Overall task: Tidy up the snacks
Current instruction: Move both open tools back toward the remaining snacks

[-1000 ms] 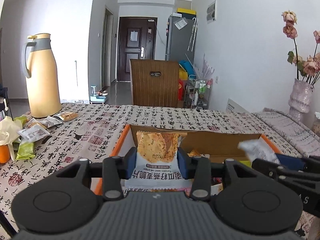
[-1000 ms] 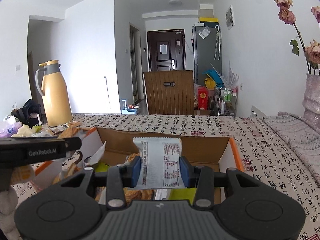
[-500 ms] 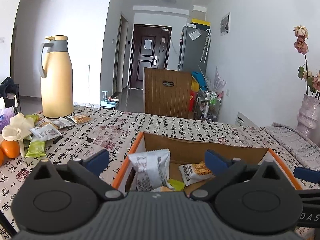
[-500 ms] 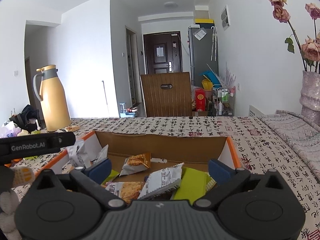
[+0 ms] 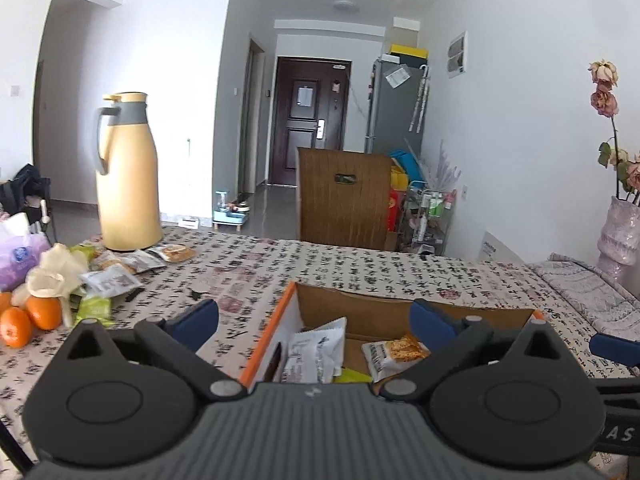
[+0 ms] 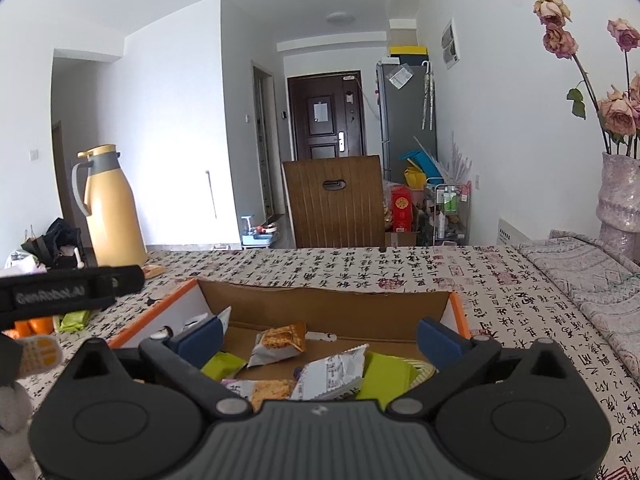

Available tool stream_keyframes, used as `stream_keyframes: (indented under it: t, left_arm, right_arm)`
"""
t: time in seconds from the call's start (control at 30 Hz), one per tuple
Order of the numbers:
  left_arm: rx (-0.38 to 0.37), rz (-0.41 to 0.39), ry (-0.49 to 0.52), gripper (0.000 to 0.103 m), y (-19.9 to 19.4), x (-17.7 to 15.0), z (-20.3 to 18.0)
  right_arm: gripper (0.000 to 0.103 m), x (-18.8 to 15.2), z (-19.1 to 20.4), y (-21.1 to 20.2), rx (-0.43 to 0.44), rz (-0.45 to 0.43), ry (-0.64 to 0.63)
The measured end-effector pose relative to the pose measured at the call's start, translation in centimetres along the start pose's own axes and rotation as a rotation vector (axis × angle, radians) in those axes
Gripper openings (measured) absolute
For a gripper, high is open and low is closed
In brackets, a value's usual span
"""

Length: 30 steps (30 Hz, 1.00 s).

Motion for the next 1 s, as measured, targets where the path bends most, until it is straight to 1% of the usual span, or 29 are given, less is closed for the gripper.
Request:
stream_keyframes:
  t: [0.17, 0.3, 0.5, 1.0]
  left_arm:
    - [0.004, 0.017, -0.014, 0.103, -2.2, -0.6, 1.2]
    - [0.013, 0.038, -0.007, 0.103, -3.5, -1.6, 2.2]
    - [0.000, 0.065, -0.004, 0.103, -5.6, -3.3, 3.4]
    - [-0.024, 0.138, 0.018, 0.103, -8.5, -7.4, 5.6]
  right_arm:
    - [0.103, -0.7, 1.1, -0.5, 0.005, 0.038, -0.039]
    - [0.103, -1.3, 1.9, -1.9, 0.013, 0.045, -0.033]
    - [0.103, -2.4, 3.0, -4.0, 0.010, 0.067, -0.058]
    - [0.103, -6.3, 4.7, -8.1, 0.031, 0.141, -0.037]
Point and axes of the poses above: each gripper's, at about its wrist camera, not at the fingertips, and y roughly the way its jaws point, z to its left, x to its top, the point moved 5 cm from there along y, roughly the way its jaws point, and after that the axes turned 9 degrees about -y, right-handed, at the moved point
